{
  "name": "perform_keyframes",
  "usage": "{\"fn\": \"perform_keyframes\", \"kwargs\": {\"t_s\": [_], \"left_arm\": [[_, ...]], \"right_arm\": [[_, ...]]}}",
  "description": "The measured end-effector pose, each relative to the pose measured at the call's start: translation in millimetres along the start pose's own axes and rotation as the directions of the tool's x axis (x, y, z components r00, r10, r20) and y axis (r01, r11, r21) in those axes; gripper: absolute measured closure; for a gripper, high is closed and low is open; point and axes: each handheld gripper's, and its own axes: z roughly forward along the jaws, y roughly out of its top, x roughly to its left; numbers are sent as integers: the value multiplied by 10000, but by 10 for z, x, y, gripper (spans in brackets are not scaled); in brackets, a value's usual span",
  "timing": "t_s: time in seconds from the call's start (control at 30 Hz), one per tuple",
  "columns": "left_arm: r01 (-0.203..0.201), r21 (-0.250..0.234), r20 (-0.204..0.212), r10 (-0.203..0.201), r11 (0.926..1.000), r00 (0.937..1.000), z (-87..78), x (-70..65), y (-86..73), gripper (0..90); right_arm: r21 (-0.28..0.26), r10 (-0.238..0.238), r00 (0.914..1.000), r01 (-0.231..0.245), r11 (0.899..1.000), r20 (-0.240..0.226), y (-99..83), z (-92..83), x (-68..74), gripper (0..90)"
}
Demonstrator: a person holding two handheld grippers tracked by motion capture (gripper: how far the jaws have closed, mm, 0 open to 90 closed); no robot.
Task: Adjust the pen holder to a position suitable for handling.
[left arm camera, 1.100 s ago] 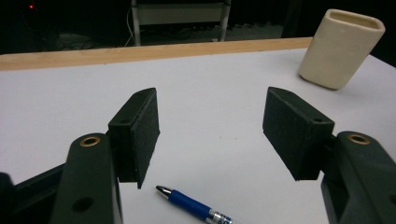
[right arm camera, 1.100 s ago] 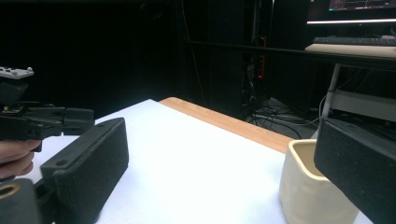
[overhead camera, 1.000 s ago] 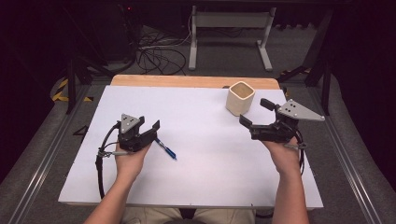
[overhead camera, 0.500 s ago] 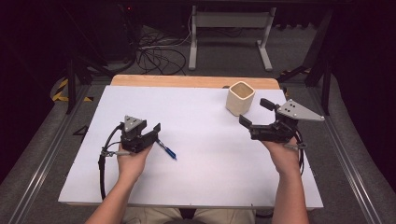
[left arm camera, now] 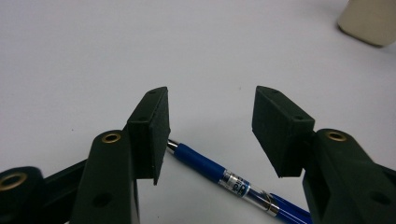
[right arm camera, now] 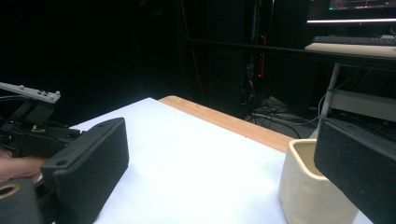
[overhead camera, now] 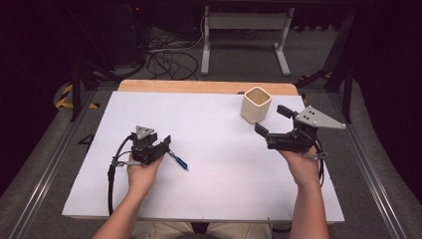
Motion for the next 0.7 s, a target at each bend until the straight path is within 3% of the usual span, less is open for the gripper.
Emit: {"fn": "perform_keyframes", "kwargs": {"t_s": [0.27, 0.7], "left_arm": [[447, 270, -212, -442, 9986, 9988, 74, 67, -34, 472], [536, 879, -316, -510, 9947, 9982, 178, 60, -84, 485]], "right_arm": [[73, 19, 10000, -18, 10000, -16, -6, 14, 1, 38], [209, 8, 10000, -8, 9998, -12, -21, 40, -1, 38]]}}
